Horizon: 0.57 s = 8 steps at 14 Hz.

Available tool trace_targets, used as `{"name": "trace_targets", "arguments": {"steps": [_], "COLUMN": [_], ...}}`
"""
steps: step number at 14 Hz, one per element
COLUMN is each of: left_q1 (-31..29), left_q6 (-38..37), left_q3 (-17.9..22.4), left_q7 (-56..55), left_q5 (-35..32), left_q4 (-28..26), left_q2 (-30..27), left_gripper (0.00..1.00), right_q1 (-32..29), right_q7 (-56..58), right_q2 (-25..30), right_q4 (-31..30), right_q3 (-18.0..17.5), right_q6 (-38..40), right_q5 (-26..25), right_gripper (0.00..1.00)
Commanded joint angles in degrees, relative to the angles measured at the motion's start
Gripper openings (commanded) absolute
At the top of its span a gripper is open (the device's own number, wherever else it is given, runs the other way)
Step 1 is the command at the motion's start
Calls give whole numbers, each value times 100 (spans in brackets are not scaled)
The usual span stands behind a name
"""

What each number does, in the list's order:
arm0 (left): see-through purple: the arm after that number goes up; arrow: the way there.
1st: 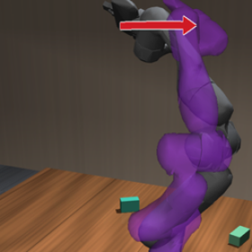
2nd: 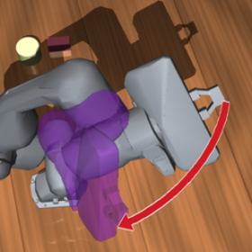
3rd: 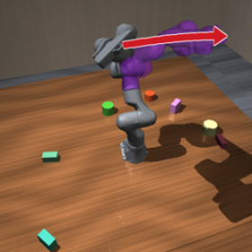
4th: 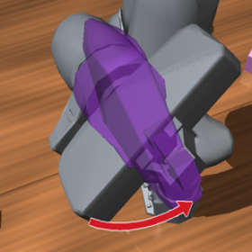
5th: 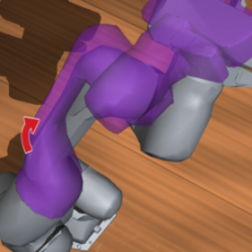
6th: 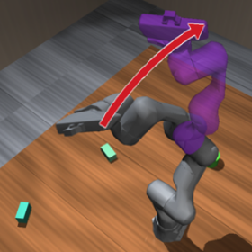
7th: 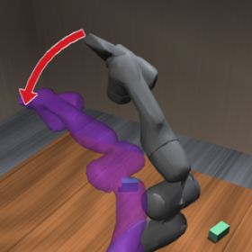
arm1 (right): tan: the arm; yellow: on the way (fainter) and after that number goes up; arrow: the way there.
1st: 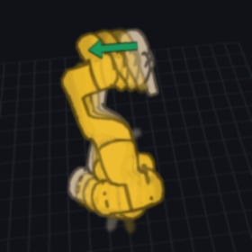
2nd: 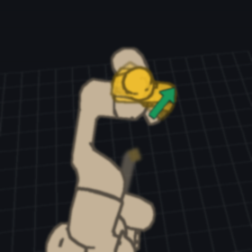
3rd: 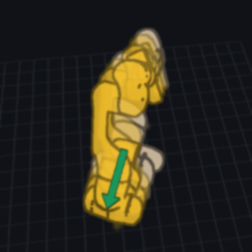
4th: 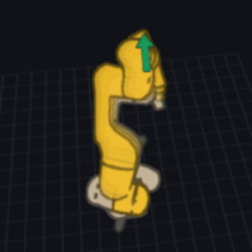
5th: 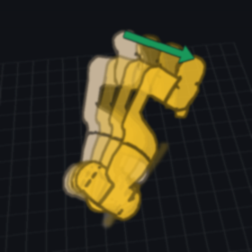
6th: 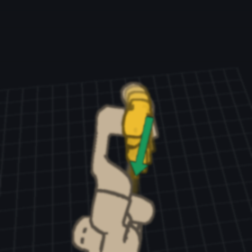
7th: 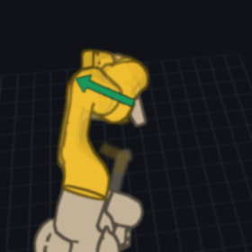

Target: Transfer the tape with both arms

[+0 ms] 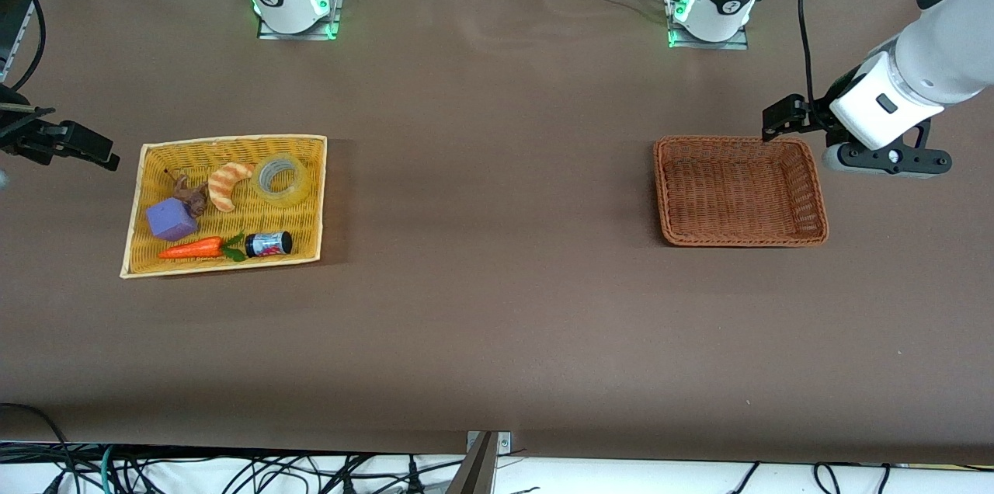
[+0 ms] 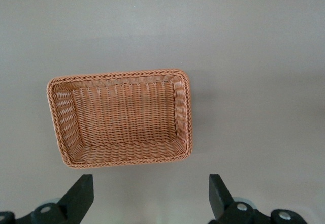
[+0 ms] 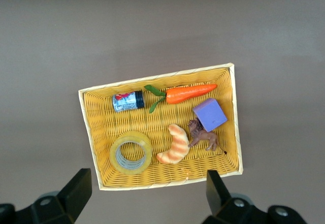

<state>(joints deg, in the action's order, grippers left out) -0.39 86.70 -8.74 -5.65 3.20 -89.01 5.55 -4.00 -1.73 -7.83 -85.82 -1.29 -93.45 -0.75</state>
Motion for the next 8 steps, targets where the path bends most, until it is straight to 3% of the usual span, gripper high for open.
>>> {"name": "trace_targets", "arguments": {"steps": [1,8], "left_q1": [4,-4], "left_q6": [-57,-74], "left_q3": [-5,-23], "left_q7": [-76,-111], "left_q5": [-65,-65], "left_q4": [-38,-46], "left_q2": [-98,-107], "left_gripper": [100,100], "right_q1": [-31,-22], "right_q7": [7,7], "right_q2": [9,9], "right_q4": [57,66], "right_q3": [-29,-29], "right_q6": [99,134], "right_q5": [5,14], "right_gripper": [100,100]}}
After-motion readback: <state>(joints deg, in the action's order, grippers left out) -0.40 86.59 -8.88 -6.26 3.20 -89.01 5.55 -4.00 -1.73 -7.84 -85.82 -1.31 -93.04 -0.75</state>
